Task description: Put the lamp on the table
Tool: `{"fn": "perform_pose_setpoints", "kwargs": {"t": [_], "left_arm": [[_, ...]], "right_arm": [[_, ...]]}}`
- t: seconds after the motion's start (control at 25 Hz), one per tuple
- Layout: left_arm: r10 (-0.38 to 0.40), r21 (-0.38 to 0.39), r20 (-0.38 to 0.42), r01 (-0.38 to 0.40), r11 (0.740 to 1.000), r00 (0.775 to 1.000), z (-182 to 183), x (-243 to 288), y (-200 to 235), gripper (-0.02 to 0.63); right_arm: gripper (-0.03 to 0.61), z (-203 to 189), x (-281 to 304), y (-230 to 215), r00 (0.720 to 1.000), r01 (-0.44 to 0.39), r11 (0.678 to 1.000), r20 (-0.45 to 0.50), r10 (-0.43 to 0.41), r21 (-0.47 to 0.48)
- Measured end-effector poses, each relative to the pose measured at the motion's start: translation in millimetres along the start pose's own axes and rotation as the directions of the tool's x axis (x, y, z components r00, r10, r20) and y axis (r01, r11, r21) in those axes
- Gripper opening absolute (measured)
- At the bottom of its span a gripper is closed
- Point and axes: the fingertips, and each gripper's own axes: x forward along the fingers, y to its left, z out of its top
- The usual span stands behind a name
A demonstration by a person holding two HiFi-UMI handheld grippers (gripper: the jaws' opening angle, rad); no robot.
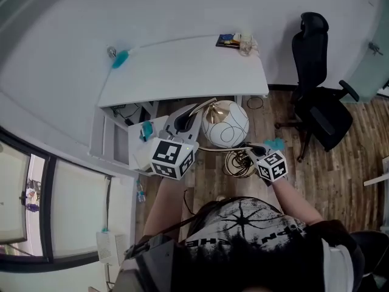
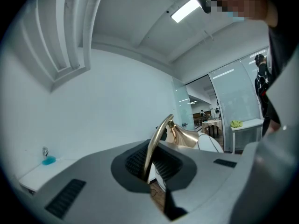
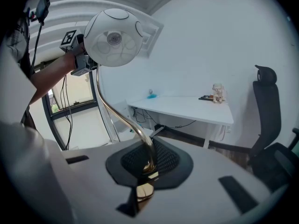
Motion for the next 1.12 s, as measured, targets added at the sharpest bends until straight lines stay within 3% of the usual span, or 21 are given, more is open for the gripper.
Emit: {"fn": "perform_pose_setpoints", "kwargs": {"t": [0.44,1.12], "left_arm": [[-0.039,0.01,0.007,0.039,0.999,0.999,-10.7,-2.3,58.2,0.015],[-0.022,-0.006,0.016,0.022,1.0,1.0,-12.5,0.7,104.4,0.015]], "right_arm": [[0.021,18.5,56.5,14.4,0.999,0.034,0.999,0.006,-0.034,0.01],[0.021,41.9,92.1,17.6,1.0,0.026,1.0,0.004,-0.026,-0.013]]}}
